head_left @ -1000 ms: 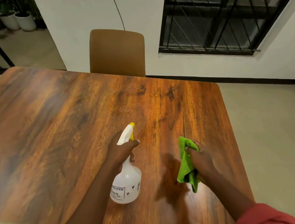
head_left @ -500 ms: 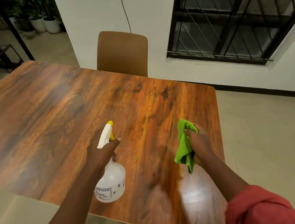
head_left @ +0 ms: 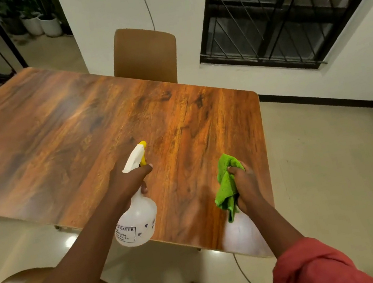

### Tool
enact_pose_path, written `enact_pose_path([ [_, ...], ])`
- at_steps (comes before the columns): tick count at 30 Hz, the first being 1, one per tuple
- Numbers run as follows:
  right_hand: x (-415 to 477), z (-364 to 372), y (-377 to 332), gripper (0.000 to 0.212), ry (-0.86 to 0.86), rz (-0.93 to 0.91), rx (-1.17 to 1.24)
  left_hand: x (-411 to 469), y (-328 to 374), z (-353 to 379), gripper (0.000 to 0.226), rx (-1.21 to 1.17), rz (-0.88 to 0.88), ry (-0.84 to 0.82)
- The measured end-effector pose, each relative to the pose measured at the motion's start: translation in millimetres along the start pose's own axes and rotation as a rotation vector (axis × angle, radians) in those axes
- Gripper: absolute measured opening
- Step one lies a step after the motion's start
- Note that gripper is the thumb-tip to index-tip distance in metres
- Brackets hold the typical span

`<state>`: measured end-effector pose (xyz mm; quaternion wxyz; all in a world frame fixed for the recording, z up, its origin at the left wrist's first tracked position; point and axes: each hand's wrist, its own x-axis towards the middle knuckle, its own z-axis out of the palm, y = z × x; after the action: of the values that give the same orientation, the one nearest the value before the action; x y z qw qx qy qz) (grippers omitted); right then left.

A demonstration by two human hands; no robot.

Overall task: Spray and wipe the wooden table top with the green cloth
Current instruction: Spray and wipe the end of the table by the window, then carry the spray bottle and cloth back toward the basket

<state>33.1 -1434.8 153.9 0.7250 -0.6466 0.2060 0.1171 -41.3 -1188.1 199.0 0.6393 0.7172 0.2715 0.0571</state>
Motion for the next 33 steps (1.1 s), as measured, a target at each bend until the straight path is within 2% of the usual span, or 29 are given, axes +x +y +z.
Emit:
enact_pose_path([
  [6, -58, -32, 21, 0.025, 0.127, 0.039, 0.095, -45, -19, -8, 0.013, -0.038, -0.02, -0.102],
  [12, -118, -53, 32, 0.03, 0.203, 0.014, 0.134, -82, -35, -26, 0.02, -0.033, 0.075, -0.006],
  [16, -146, -61, 20, 0.023, 0.248, -0.05, 0.133, -95, -24, -35, 0.018, -0.036, 0.101, 0.007],
  [21, -158, -65, 16, 0.02, 0.257, -0.086, 0.151, -109, -18, -37, 0.015, -0.026, 0.103, -0.035],
  [28, -169, -63, 21, 0.019, 0.278, -0.128, 0.142, -109, -15, -40, 0.028, -0.049, 0.087, -0.074],
  [33, -172, -69, 20, 0.023, 0.311, -0.128, 0.175, -112, -7, -43, 0.028, -0.069, 0.101, -0.079],
])
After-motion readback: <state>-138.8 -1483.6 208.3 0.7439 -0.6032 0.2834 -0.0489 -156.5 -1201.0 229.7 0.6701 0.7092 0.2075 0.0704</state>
